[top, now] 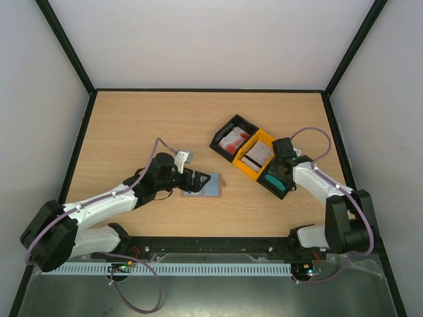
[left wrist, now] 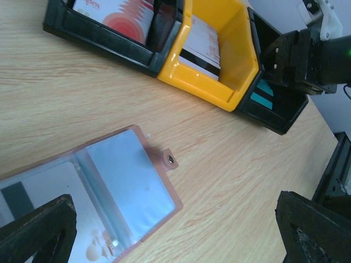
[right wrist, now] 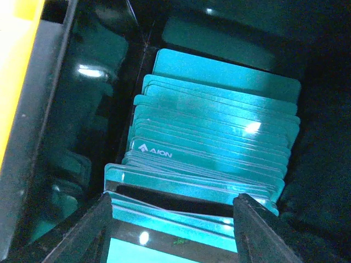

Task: Put the credit cards into the card holder
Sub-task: Adjust the storage box at the center of the board.

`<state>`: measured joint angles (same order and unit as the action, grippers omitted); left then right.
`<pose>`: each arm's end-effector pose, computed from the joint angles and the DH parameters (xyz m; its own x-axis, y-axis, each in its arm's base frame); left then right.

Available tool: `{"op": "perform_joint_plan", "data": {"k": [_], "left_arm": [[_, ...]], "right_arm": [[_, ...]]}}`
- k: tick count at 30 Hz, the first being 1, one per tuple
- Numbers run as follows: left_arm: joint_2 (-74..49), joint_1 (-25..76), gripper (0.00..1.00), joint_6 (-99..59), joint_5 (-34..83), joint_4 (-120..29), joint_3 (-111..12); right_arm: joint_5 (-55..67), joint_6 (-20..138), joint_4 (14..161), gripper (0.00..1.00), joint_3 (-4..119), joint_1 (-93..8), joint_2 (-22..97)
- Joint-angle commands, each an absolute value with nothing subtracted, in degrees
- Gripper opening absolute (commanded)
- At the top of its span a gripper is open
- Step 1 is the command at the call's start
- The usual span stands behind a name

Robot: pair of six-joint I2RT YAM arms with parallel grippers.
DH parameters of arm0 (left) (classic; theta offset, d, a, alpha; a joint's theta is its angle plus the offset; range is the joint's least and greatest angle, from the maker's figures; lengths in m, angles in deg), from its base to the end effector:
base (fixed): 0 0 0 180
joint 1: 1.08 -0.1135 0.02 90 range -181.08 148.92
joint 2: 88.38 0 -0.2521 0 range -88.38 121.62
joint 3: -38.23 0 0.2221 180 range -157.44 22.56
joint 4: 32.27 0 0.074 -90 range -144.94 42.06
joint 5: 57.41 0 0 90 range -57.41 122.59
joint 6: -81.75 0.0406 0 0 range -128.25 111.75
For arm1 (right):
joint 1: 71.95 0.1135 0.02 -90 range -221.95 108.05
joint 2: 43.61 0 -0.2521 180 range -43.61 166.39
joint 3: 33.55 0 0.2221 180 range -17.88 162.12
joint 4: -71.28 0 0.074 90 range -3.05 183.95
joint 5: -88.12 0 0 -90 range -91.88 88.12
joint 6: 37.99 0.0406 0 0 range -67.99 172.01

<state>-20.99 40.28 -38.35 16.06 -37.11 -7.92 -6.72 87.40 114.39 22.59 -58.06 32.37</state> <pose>0.1661 -0.1617 0.2161 -0.6994 -0.0249 -0.7143 0.5485 0.6221 -0.5587 0.2143 0.0495 0.1808 -0.8218 0.3912 -0.4143 0.3361 0.9199 0.2021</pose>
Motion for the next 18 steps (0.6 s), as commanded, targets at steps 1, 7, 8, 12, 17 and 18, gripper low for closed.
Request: {"op": "perform_joint_plan", "data": {"k": [1, 7, 8, 12, 17, 18], "left_arm": [[-21.63, 38.09, 1.00, -36.59, 15.68, -37.04, -8.12], [-22.57, 37.07, 1.00, -36.71, 16.48, -36.80, -6.65], [-22.47, 37.00, 1.00, -36.70, 16.97, -37.05, -6.56], [-22.20, 36.62, 1.00, -36.71, 17.48, -37.62, -6.80], [-21.60, 36.55, 1.00, -36.59, 17.57, -38.08, -7.17], [-21.52, 36.54, 1.00, -36.62, 17.61, -38.19, -7.34]], "right_arm": [[-7.31, 87.88, 114.07, 0.58, 21.68, -58.19, 34.59], [-2.90, 90.82, 113.71, 0.56, 21.04, -58.20, 35.22], [-1.77, 90.93, 113.33, 0.55, 20.96, -58.11, 34.95], [1.25, 91.21, 112.29, 0.52, 21.54, -57.11, 35.01], [-0.18, 91.06, 112.63, 0.52, 25.71, -51.75, 38.90], [-0.25, 90.85, 112.35, 0.52, 26.48, -51.21, 39.86]]}}
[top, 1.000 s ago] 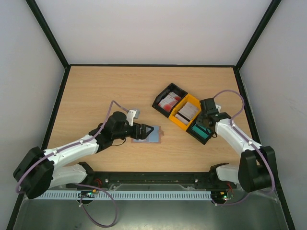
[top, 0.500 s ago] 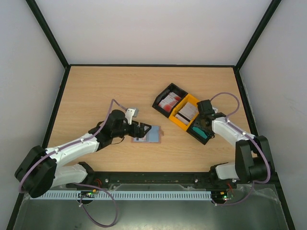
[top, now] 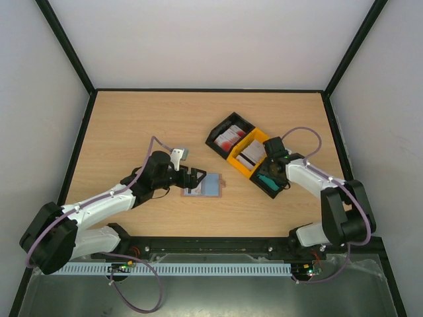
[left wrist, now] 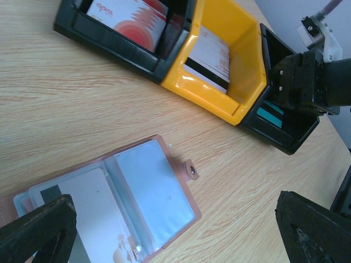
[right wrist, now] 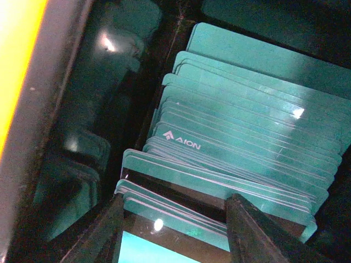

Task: Put the credit cards into the card holder
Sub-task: Adjust the storage box at the center of the board.

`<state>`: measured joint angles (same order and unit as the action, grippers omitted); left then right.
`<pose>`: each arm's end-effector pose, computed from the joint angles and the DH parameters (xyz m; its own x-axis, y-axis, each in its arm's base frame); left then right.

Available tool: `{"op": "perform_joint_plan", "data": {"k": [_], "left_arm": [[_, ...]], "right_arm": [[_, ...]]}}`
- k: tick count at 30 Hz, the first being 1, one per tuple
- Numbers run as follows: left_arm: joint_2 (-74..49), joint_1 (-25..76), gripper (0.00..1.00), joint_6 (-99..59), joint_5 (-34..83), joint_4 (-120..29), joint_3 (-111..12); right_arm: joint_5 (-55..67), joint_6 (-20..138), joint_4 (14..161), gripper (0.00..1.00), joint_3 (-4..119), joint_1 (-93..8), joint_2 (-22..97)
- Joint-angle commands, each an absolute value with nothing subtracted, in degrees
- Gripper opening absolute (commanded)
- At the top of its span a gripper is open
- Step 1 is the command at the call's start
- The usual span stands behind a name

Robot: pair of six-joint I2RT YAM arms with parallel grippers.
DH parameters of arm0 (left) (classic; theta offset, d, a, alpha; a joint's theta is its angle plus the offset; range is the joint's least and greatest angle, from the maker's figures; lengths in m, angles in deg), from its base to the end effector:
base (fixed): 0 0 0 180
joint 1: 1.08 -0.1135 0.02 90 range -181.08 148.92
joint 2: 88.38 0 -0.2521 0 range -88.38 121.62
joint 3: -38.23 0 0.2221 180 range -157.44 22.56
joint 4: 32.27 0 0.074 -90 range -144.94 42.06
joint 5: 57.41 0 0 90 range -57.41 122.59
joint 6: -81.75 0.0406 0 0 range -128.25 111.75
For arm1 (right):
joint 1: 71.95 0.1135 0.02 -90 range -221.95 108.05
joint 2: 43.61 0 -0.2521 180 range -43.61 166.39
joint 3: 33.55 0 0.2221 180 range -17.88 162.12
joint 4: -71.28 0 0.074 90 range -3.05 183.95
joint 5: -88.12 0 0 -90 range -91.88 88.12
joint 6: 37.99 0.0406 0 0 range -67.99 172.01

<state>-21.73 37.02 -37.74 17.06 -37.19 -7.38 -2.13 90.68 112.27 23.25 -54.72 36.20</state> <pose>0.1736 -0.1499 0.2157 -0.6858 -0.0650 -0.7249 0.5128 0.6636 -0.5446 0.2198 0.0680 0.1718 -0.8542 0.3893 -0.3447 0.3066 0.9125 0.2708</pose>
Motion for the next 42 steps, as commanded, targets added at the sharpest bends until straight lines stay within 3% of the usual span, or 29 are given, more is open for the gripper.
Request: {"op": "perform_joint_plan", "data": {"k": [1, 12, 16, 24, 30, 37, 42], "left_arm": [[-21.33, 36.49, 1.00, -36.47, 17.69, -38.45, -7.50], [-19.44, 35.93, 1.00, -36.11, 18.45, -39.98, -9.03], [-18.23, 35.92, 0.99, -37.14, 18.39, -39.54, -10.02], [-6.98, 36.22, 0.68, -45.82, 22.87, -33.88, -15.70], [2.94, 36.62, 0.55, -50.06, 27.42, -31.24, -21.56], [13.71, 36.75, 0.31, -52.01, 28.27, -30.60, -29.01], [19.28, 36.49, 0.27, -51.31, 28.02, -31.96, -33.67]], "right_arm": [[-0.42, 90.68, 112.32, 0.52, 27.36, -50.74, 40.87], [0.18, 82.80, 114.86, 0.56, 38.42, -47.35, 50.76], [-5.21, 83.15, 118.68, 0.53, 38.93, -46.73, 50.49], [-8.32, 85.18, 115.22, 0.51, 33.07, -46.64, 37.31], [-8.77, 83.20, 115.62, 0.50, 34.98, -46.81, 38.89], [-8.90, 80.55, 116.75, 0.49, 36.92, -47.07, 39.94], [-9.69, 77.30, 119.23, 0.49, 38.43, -47.16, 42.16]]}}
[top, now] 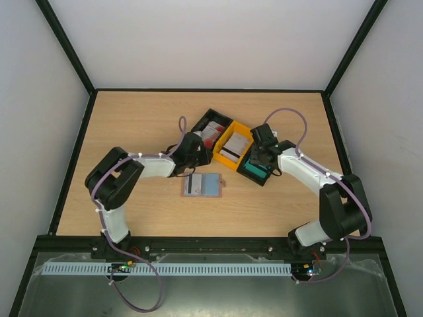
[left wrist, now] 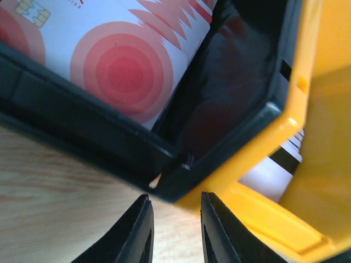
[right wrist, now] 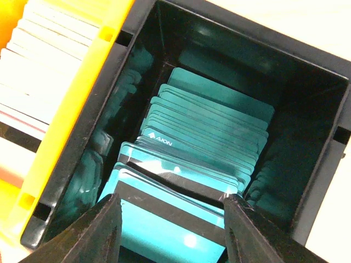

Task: Put the credit cards into the card holder
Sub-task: Adjust the storage box at the center of the board.

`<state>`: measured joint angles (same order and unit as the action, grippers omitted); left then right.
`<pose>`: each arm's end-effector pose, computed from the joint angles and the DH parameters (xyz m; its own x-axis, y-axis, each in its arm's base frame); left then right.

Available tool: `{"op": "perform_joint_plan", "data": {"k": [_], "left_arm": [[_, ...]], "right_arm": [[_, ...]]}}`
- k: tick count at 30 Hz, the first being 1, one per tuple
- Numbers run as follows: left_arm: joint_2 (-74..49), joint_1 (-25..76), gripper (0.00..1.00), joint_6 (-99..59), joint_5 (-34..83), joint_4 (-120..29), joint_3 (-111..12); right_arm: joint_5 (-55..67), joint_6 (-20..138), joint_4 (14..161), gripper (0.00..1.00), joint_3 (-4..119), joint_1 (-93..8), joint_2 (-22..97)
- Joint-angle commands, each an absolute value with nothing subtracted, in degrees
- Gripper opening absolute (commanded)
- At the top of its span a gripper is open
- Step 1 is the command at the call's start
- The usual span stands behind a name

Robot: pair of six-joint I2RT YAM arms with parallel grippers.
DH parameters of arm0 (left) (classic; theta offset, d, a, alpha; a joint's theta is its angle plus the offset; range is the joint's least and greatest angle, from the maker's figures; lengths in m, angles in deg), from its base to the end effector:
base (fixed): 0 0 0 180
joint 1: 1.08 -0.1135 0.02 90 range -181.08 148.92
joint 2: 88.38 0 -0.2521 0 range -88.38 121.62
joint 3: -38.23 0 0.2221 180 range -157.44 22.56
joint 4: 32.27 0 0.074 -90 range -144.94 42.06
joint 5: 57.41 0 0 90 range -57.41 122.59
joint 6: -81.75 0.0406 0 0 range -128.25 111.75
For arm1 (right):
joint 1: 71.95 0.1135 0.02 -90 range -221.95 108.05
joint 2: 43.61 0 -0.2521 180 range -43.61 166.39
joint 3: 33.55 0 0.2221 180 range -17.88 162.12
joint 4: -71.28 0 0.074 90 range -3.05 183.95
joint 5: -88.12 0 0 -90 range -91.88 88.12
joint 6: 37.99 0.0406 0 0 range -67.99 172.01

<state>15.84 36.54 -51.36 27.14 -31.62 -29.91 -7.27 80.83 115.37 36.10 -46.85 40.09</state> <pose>0.2786 -0.2195 0.1607 -0.7924 -0.2482 -0.5572 0.1746 0.7830 -0.5970 0.2445 0.1103 0.2130 -0.8558 0.1291 -0.5009 0.0401 0.9820 0.1846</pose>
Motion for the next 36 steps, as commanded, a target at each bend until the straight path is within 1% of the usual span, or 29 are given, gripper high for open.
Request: {"op": "perform_joint_plan", "data": {"k": [1, 12, 16, 21, 23, 29, 32, 35, 36], "left_arm": [[20.17, 36.39, 0.26, -51.15, 28.09, -32.09, -34.57], [29.08, 32.96, 0.26, -43.91, 23.27, -36.60, -46.41], [29.44, 32.77, 0.28, -41.59, 22.00, -38.39, -48.76], [26.38, 33.25, 0.40, -42.47, 19.34, -38.61, -47.30], [24.97, 33.65, 0.42, -43.57, 18.83, -38.54, -46.18], [20.19, 34.95, 0.41, -52.38, 20.93, -37.55, -39.98], [18.48, 36.21, 0.40, -56.28, 20.47, -34.15, -36.21], [18.26, 38.99, 0.39, -56.82, 22.12, -34.59, -35.59], [18.54, 39.84, 0.38, -56.99, 22.43, -34.67, -35.63]], "right_arm": [[-9.46, 76.49, 119.84, 0.49, 38.98, -47.16, 42.85], [-1.38, 65.78, 117.97, 0.50, 41.09, -47.25, 50.98], [-1.88, 64.36, 117.03, 0.52, 40.44, -47.34, 51.58], [-3.49, 63.51, 117.75, 0.59, 40.42, -47.34, 52.15], [-1.75, 62.53, 117.82, 0.61, 40.24, -47.42, 52.49], [4.00, 62.51, 120.00, 0.61, 41.68, -47.60, 55.83], [6.46, 63.74, 120.46, 0.61, 42.49, -47.60, 56.02], [7.31, 64.90, 119.92, 0.58, 42.53, -47.63, 54.92], [7.61, 65.14, 119.81, 0.55, 42.46, -47.61, 54.62]]}}
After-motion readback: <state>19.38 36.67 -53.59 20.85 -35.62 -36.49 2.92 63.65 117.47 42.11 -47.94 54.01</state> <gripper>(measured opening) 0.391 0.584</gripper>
